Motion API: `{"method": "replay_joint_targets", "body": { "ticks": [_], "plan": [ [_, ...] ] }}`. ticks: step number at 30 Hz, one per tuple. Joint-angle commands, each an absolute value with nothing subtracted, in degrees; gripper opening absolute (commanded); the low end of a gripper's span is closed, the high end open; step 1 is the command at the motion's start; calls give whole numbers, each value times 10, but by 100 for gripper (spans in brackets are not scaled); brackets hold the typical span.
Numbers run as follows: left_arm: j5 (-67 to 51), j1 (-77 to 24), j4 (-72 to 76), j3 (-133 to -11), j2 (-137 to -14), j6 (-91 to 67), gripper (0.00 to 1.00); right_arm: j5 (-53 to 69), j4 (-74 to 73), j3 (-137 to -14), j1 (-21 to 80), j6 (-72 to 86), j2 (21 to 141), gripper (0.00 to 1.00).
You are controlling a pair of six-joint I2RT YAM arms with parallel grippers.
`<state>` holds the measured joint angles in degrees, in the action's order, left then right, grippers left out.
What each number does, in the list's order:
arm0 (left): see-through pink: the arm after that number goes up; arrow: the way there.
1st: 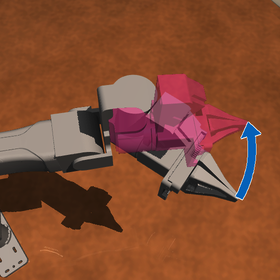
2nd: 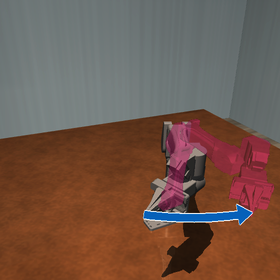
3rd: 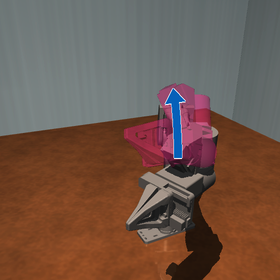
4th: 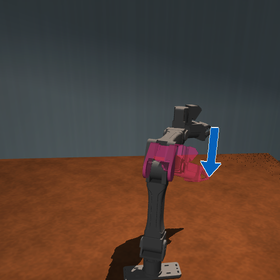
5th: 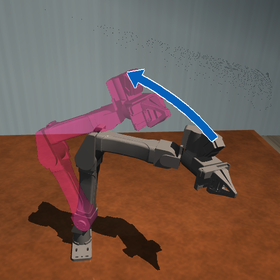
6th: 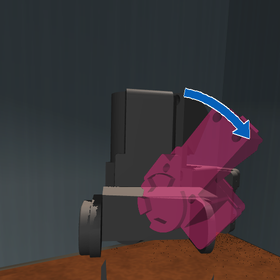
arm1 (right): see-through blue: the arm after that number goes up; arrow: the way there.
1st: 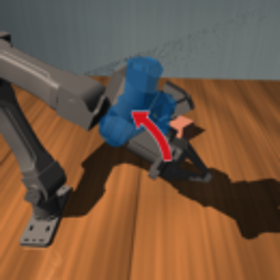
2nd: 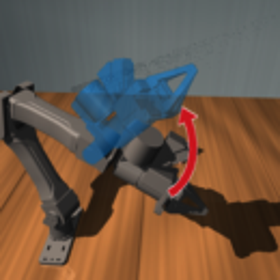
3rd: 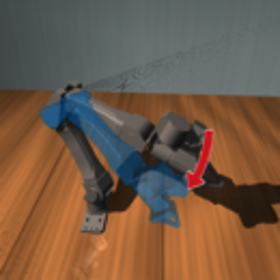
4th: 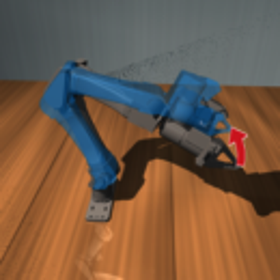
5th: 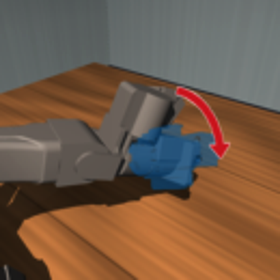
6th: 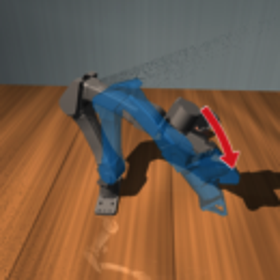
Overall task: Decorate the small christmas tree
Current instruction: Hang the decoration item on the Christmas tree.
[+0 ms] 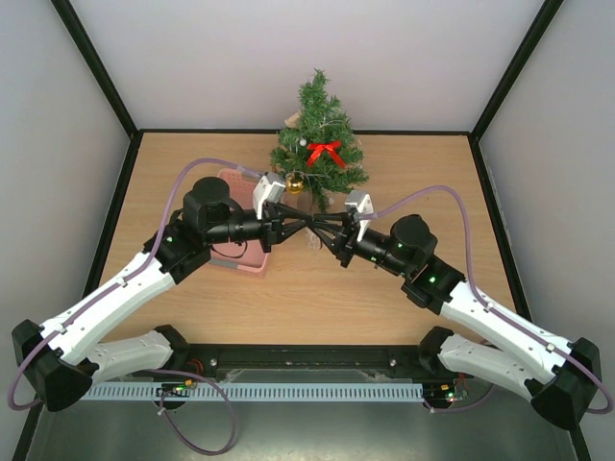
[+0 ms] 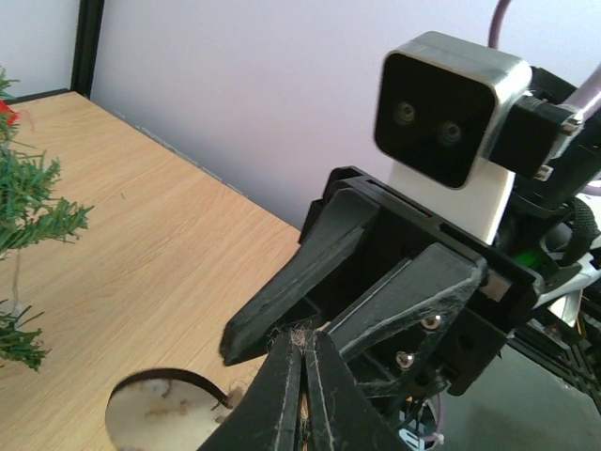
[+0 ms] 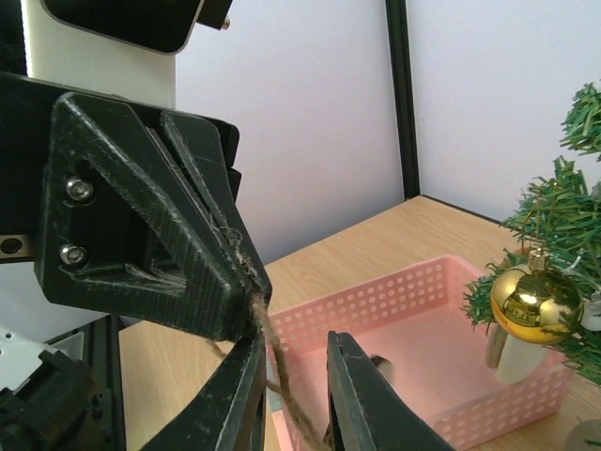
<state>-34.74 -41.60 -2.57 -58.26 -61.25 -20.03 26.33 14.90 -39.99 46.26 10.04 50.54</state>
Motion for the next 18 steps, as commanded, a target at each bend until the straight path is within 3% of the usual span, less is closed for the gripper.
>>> {"method": "replay_joint_targets", "body": {
  "ticks": [1,5,8,11,18],
  "plan": [
    [-378,-421,-19,-595,-614,-209,2,283,185,-404,464,92,514,18],
    [-383,-421,-22,-593,-613,-208,2,291,191,-399,465,83,518,16],
    [-385,-421,-24,-593,-614,-207,2,286,192,-396,464,81,514,3],
    [-377,-422,-31,-595,-613,-203,2,273,191,-390,464,79,501,2],
    [-338,-421,-47,-602,-608,-193,19,280,175,-372,464,82,476,2]
  ]
}}
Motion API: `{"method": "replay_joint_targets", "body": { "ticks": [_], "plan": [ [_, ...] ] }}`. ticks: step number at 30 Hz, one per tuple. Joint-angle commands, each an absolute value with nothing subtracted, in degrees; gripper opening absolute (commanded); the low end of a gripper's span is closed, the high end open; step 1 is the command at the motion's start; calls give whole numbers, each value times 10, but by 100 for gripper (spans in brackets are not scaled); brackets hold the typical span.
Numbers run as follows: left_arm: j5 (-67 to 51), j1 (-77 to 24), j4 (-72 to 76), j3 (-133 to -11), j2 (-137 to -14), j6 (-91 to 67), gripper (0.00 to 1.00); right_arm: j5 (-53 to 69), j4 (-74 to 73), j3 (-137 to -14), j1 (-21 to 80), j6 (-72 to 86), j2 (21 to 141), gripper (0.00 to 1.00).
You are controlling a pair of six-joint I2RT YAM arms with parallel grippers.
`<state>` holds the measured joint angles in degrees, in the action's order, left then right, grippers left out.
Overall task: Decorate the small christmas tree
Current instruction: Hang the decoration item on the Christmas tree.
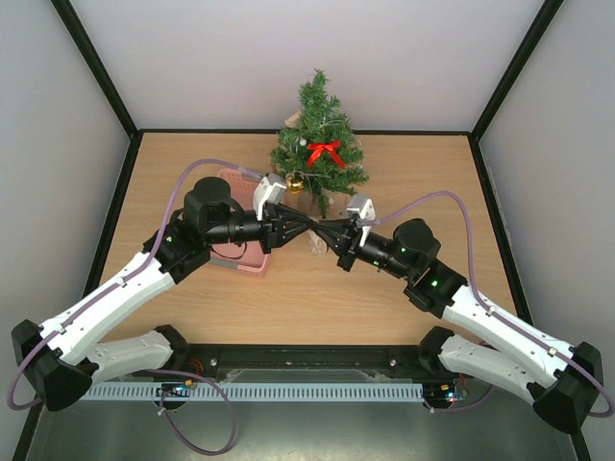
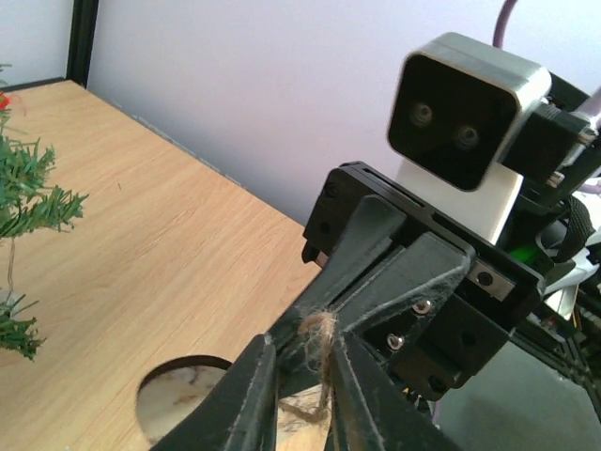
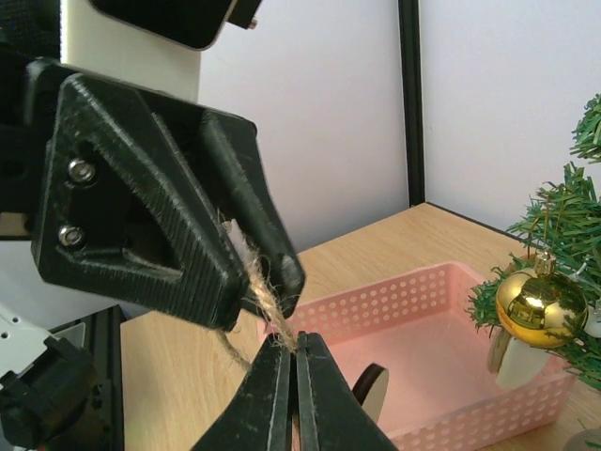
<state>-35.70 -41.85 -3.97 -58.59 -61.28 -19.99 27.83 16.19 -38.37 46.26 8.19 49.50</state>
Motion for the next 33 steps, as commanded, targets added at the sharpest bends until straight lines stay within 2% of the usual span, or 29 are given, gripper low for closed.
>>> {"method": "replay_joint_targets", "body": {
  "ticks": [1,4,12,18,20,23,26,28,33],
  "plan": [
    [-340,-422,-43,-600,-608,-192,22,281,177,-368,465,89,472,2],
    [-350,-422,-31,-589,-611,-185,33,269,189,-354,465,109,458,2],
    [-386,-423,19,-552,-618,-173,45,217,181,-337,464,142,438,2],
    [-398,-424,50,-535,-634,-170,49,195,180,-334,465,154,435,2],
    [-400,-424,63,-529,-638,-167,43,184,170,-336,465,159,436,2],
    [-392,-425,80,-526,-643,-162,19,173,156,-340,465,158,435,2],
    [-376,-425,92,-527,-646,-160,5,168,146,-341,465,153,438,2],
    [-359,-425,103,-525,-645,-163,3,161,131,-346,464,146,441,2],
    [-304,-425,124,-523,-659,-172,2,132,97,-358,457,125,445,2]
  ]
}}
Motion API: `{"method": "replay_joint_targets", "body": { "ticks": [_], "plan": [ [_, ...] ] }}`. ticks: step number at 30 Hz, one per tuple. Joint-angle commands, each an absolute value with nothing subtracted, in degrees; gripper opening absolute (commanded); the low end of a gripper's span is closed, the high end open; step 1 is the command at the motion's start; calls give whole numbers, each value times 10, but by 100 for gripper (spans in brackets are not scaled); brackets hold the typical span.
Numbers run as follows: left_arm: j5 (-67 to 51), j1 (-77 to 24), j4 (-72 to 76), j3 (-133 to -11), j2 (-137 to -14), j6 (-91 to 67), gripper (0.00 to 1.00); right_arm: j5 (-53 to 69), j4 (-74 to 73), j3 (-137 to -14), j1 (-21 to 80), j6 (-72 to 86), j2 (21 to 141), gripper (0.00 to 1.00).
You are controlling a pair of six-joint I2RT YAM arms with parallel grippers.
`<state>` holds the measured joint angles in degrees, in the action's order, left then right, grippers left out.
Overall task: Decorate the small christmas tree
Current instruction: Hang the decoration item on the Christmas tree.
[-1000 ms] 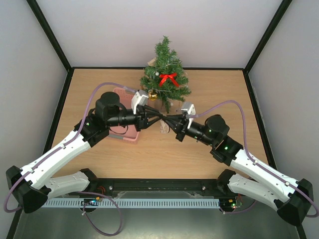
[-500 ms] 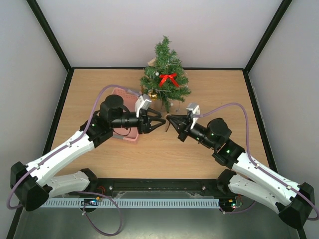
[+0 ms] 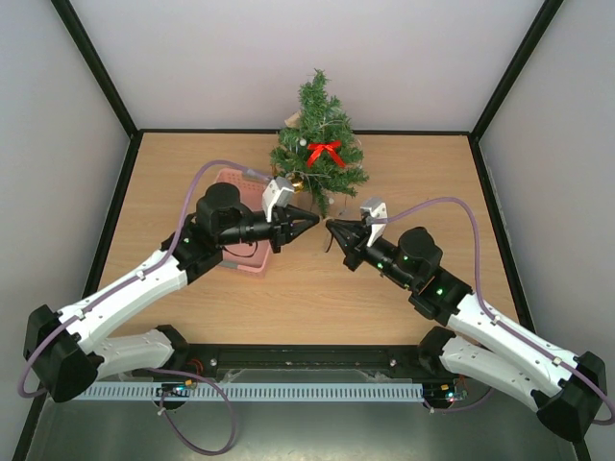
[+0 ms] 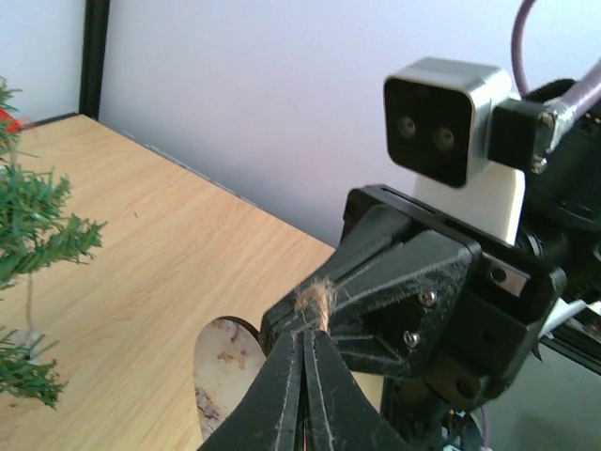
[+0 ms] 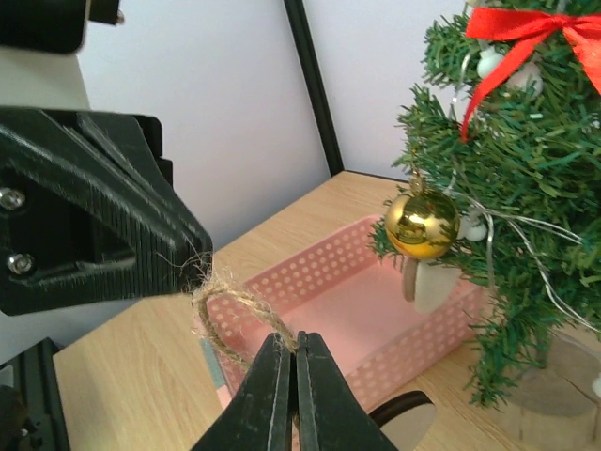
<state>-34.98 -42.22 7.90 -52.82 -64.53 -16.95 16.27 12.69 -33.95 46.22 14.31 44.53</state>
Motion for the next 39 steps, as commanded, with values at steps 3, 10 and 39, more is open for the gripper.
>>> {"method": "replay_joint_targets", "body": {
  "ticks": [3,10,39],
  "plan": [
    [-296,-425,142,-529,-680,-182,2,128,90,-356,446,119,444,2],
    [-286,-425,164,-537,-713,-181,6,125,72,-356,399,114,449,2],
    [-242,-434,259,-602,-858,-111,46,262,23,-448,266,161,572,2]
  ]
}}
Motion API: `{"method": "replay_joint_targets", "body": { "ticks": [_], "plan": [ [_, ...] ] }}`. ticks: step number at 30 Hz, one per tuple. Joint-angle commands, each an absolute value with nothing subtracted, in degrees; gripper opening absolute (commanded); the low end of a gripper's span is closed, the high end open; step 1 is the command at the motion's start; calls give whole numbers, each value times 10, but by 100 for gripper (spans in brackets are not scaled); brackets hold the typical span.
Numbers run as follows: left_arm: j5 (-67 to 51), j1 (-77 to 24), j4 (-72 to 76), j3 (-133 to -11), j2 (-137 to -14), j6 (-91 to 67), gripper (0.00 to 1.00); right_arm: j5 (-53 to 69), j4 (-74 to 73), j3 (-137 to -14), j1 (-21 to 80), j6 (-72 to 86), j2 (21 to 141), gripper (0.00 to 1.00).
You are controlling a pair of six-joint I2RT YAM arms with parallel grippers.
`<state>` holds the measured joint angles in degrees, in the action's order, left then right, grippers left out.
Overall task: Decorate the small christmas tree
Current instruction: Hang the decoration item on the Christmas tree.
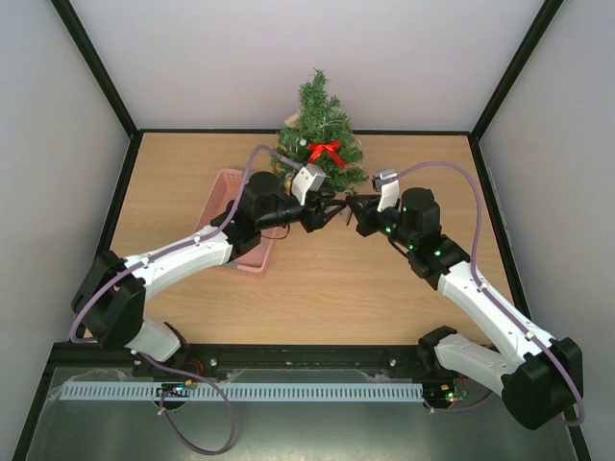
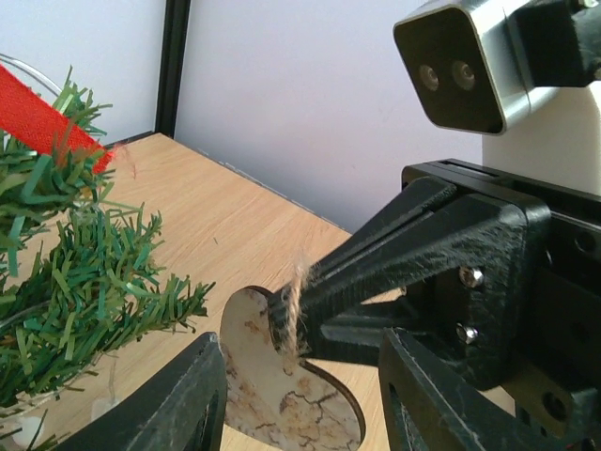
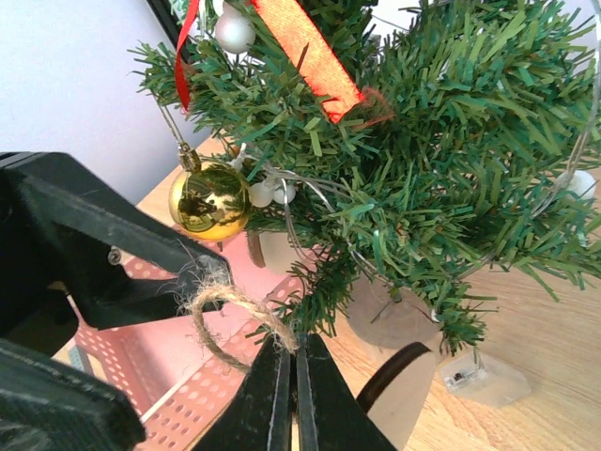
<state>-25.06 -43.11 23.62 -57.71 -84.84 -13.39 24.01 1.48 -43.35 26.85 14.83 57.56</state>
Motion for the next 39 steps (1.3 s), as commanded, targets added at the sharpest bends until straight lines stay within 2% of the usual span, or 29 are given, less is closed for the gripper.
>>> {"method": "replay_joint_targets", "body": {
  "ticks": [1,4,7,9,12,13,20,23,26,34,39],
  "plan": [
    [-239,-434,259,-603,-860,-109,46,265,24,-447,265,161,571,2],
    [-231,-433,261,-602,-867,-105,45,271,28,-445,266,163,567,2],
    [-237,-433,266,-601,-871,-102,37,272,34,-437,265,166,561,2],
    [-247,-433,273,-601,-873,-102,27,272,37,-434,265,165,559,2],
    [-248,-431,273,-602,-875,-102,6,270,37,-432,266,164,559,2],
    [-248,-429,275,-603,-876,-104,3,270,38,-430,265,162,560,2],
    [-252,-422,269,-611,-883,-114,2,266,47,-421,265,159,558,3],
    [-247,-422,266,-611,-883,-114,2,250,50,-417,265,160,553,10],
    [-247,-421,264,-611,-884,-113,2,244,63,-412,265,157,548,2],
    [-258,-420,256,-617,-886,-115,2,263,84,-404,265,145,551,2],
    [-270,-420,249,-617,-878,-109,2,262,79,-393,265,138,535,12]
  ]
}}
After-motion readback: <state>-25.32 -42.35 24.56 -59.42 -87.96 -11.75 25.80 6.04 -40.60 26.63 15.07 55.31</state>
